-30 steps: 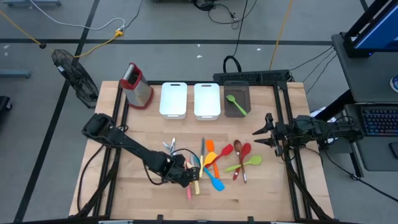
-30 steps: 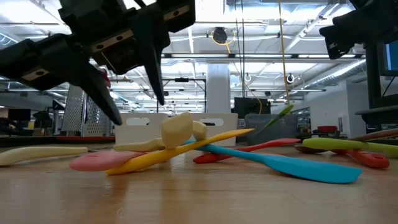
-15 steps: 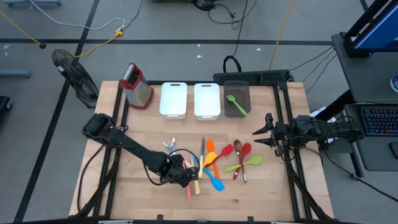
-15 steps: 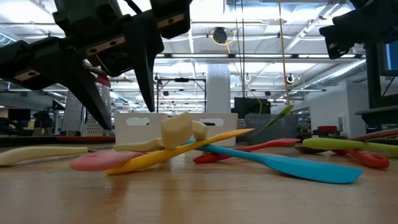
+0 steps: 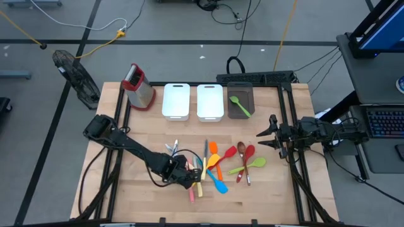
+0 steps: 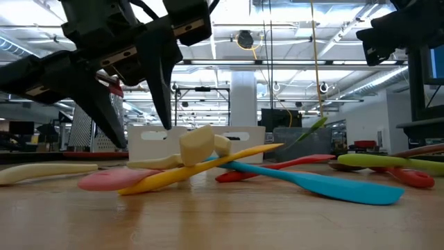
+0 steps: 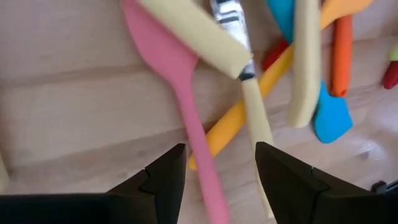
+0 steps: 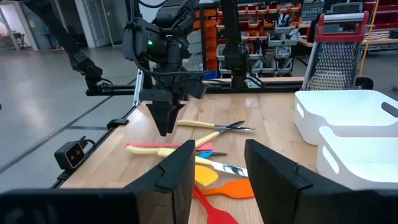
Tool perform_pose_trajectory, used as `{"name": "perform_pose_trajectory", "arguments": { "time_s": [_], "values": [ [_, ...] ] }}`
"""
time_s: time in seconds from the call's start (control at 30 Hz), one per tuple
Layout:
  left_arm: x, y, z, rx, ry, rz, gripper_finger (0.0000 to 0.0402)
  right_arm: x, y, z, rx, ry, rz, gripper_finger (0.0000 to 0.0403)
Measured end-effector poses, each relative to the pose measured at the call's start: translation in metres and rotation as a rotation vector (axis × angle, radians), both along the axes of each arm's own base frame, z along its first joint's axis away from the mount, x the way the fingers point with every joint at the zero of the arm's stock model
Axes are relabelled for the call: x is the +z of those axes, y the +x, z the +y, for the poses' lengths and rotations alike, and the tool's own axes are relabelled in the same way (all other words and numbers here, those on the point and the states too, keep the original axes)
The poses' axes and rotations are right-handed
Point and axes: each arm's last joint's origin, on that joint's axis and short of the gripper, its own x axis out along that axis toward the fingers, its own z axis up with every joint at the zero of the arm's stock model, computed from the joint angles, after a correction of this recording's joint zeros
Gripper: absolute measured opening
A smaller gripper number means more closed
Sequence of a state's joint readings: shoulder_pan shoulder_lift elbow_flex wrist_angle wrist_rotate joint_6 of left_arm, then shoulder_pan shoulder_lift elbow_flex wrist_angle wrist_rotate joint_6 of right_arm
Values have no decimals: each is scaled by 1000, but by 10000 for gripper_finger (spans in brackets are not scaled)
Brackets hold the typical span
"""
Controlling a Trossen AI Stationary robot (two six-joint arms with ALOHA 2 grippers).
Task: Pick & Place Kitchen Items
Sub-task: Put the pink spatula into the black bin
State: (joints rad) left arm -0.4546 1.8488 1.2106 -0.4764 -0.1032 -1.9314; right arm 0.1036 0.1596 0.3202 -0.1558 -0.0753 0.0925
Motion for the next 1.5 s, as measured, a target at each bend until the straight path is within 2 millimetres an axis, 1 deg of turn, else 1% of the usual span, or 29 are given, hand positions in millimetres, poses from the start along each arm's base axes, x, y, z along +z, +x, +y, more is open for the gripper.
{"name": "perform_pose_trajectory", "arguments": {
  "time_s": [0.37, 0.6, 1.2, 1.3, 1.43, 1.5],
  "values": [
    [-1, 0, 6, 26, 1, 27, 200, 0, 0, 0, 0, 0, -1, 132],
    [-1, 0, 5, 58, -38, 41, 200, 0, 0, 0, 0, 0, -1, 132],
    [-1, 0, 6, 63, -42, 45, 200, 0, 0, 0, 0, 0, 0, 132],
    [-9, 3, 5, 58, -55, 65, 200, 0, 0, 0, -1, 0, 0, 132],
    [-28, 8, 4, 48, -84, 111, 200, 0, 0, 0, -1, 4, -1, 132],
    [-32, 10, 6, 64, -89, 121, 200, 1, 0, 0, -1, 13, -7, 132]
  ]
}}
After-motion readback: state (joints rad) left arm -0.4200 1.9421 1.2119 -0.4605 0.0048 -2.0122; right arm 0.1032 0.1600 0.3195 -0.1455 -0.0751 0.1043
